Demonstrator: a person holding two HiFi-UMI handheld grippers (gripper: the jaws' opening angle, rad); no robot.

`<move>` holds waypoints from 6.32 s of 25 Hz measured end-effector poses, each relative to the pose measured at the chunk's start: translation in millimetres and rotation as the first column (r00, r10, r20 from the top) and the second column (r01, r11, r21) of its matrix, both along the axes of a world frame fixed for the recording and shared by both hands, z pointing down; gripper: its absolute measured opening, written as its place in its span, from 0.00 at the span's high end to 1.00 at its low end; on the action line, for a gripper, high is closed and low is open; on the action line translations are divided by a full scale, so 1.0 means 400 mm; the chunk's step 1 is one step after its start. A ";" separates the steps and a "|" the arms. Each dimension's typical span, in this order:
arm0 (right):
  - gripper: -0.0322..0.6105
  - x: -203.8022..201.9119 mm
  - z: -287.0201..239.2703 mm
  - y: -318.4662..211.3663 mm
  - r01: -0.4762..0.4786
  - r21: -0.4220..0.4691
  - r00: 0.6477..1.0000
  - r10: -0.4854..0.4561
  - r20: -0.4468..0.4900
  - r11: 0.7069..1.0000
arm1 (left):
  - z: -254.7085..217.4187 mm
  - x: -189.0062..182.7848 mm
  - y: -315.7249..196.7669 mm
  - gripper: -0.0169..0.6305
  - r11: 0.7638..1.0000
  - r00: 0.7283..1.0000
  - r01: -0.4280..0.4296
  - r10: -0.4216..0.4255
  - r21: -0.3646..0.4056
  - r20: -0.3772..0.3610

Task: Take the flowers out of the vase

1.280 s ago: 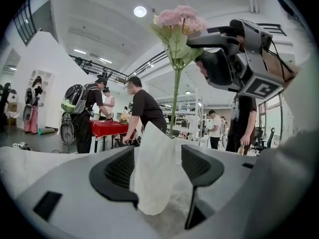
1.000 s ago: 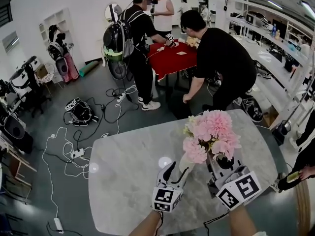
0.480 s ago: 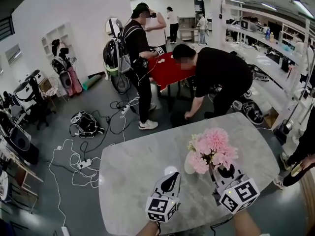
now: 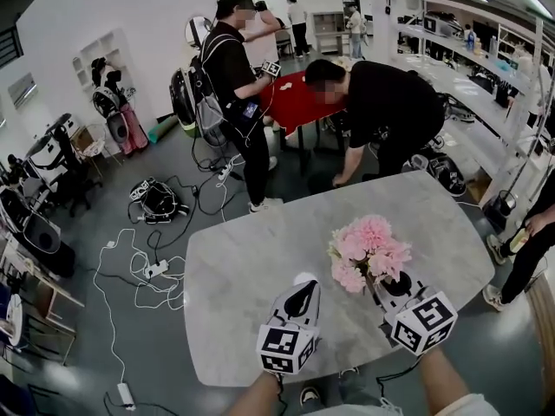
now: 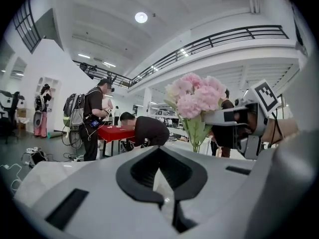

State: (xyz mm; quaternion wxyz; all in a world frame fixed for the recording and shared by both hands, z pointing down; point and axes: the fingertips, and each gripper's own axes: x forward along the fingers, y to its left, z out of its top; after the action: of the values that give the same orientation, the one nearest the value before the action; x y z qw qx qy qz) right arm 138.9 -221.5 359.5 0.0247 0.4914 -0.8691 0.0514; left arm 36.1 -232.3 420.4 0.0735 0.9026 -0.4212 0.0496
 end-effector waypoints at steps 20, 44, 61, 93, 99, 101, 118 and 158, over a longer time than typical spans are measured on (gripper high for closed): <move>0.85 -0.114 0.314 0.033 0.240 -0.303 0.950 -0.288 -0.121 0.922 | 0.202 -0.135 0.045 0.97 0.952 0.970 0.235 -0.241 -0.195 -0.011; 0.85 -0.272 0.557 0.033 0.386 -0.479 0.824 -0.528 -0.206 0.789 | 0.338 -0.257 0.086 0.97 0.871 0.914 0.400 -0.401 -0.285 0.059; 0.85 -0.331 0.658 0.025 0.373 -0.580 0.788 -0.578 -0.215 0.724 | 0.382 -0.316 0.091 0.97 0.843 0.899 0.429 -0.435 -0.324 0.056; 0.68 -0.284 0.537 -0.019 0.267 -0.512 0.900 -0.401 -0.170 0.816 | 0.332 -0.321 0.097 0.97 0.863 0.909 0.402 -0.417 -0.306 0.019; 0.81 -0.198 0.466 -0.043 0.142 -0.460 0.969 -0.218 -0.116 0.876 | 0.275 -0.286 0.094 0.97 0.883 0.917 0.389 -0.400 -0.262 0.015; 0.84 -0.170 0.435 -0.046 0.098 -0.442 0.981 -0.160 -0.107 0.892 | 0.252 -0.277 0.093 0.97 0.887 0.918 0.385 -0.395 -0.254 0.012; 0.92 -0.028 0.340 0.040 -0.207 -0.363 0.978 0.186 -0.094 0.909 | 0.113 -0.311 0.089 0.97 0.922 0.928 0.371 -0.373 -0.109 0.001; 0.92 0.061 0.243 0.149 -0.240 -0.320 0.971 0.231 -0.067 0.916 | 0.074 -0.159 0.194 0.97 0.910 0.917 0.398 -0.400 -0.119 0.006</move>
State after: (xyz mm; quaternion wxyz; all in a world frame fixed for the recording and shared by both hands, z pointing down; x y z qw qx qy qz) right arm 163.4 -162.0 456.6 0.1112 0.5822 -0.7826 0.1902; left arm -27.4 -154.6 449.9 0.1390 0.7922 -0.5921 0.0499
